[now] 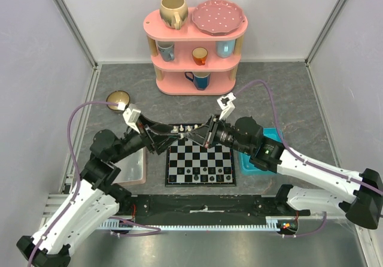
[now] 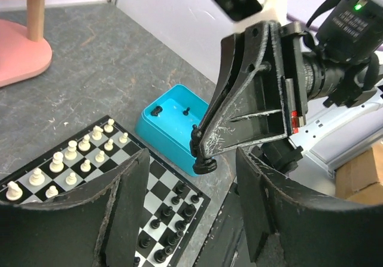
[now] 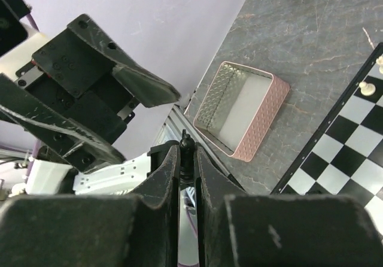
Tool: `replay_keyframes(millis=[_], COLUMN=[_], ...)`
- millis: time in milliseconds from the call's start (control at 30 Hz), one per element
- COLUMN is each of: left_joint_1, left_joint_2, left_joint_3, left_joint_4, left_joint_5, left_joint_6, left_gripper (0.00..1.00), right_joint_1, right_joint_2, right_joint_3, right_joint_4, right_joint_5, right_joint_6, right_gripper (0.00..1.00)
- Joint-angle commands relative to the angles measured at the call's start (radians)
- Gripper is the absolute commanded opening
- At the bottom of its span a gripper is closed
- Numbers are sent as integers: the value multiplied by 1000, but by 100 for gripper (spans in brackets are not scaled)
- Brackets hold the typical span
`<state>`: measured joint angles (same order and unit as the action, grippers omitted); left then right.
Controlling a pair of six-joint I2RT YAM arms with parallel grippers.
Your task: Set up the chess pieces on the board
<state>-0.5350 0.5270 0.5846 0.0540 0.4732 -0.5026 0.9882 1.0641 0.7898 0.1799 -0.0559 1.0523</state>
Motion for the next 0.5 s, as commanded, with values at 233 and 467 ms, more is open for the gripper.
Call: replay_keyframes(millis=[233, 467], left_joint_1=[-5, -6], left_joint_2=[74, 114], left_joint_3=[139, 196], left_joint_4=[-48, -57], left_joint_5=[192, 416], left_joint_6=[-48, -120], left_gripper=[56, 35], right_joint_1=[6, 6], right_joint_2=[-32, -41], right_joint_3=[219, 269], right_joint_4=[-368, -525], right_joint_5=[-263, -410], right_joint_6=[-578, -722], right_gripper=[0, 0])
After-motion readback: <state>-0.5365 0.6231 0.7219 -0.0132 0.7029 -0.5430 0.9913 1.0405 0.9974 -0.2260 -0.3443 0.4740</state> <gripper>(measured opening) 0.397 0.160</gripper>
